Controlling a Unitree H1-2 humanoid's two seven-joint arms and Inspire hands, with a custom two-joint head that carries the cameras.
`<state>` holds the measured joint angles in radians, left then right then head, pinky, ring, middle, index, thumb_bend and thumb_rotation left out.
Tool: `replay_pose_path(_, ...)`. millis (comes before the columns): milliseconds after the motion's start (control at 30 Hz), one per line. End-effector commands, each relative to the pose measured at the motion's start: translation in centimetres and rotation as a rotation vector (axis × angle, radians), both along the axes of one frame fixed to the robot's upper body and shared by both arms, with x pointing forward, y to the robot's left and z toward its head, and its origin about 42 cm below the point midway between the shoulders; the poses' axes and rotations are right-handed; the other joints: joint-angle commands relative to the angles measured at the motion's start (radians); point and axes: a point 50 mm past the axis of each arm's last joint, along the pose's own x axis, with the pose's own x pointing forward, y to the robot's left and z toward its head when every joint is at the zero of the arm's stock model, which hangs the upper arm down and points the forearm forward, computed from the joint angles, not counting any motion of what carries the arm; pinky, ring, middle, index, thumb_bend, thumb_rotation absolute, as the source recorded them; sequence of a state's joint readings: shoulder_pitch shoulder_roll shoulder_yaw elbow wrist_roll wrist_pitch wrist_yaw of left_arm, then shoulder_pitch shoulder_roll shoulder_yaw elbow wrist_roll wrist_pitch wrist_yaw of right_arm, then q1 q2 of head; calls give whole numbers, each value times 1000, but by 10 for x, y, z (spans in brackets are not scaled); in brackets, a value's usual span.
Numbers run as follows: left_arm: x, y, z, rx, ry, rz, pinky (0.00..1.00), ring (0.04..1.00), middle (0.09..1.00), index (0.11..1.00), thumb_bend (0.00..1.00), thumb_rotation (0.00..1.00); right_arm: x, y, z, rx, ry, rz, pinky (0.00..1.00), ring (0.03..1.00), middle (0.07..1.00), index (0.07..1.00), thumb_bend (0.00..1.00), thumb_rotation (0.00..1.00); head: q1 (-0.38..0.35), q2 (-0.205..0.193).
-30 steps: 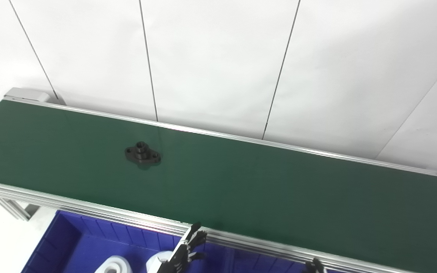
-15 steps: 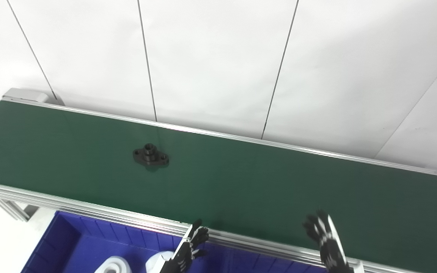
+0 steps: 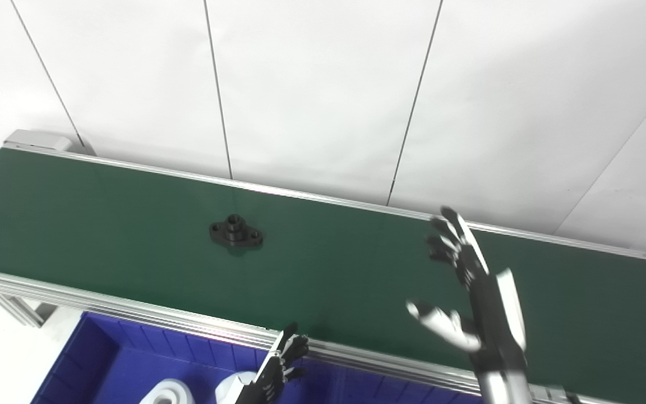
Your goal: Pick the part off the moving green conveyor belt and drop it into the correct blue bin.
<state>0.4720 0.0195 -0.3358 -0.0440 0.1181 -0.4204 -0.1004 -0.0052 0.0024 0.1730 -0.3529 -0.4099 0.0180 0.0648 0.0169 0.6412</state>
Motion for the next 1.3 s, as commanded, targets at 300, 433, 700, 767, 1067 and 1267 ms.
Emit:
replay_pose_path(300,4,-14,13,0,-54,-54,811,910,937,1000,878,690,80,24,14,-411,-43,2,605,751,854,894,975,649,22,1)
replay_pose_path(433,3,-15,13,-6,-57,-74,804,916,935,1000,853,679,105,38,11,-528,-12,4,667,803,877,902,996,687,20,2)
replay_pose_path(700,-2,-17,16,-22,-57,-95,820,907,926,1000,851,666,131,70,-1,-591,-67,62,616,743,823,858,1000,688,25,6)
replay_pose_path(767,-4,-18,17,-20,-53,-98,829,902,924,1000,861,671,134,78,-5,-595,-58,75,601,737,820,854,1000,679,26,4)
replay_pose_path(1067,-13,-23,25,-24,-41,-117,814,918,957,988,873,691,142,114,-25,-821,-44,104,649,768,847,865,1000,666,36,14)
replay_pose_path(1267,-17,-28,30,-16,-66,-112,791,915,976,985,823,686,156,142,-21,-1076,-108,66,612,757,880,863,1000,675,43,17)
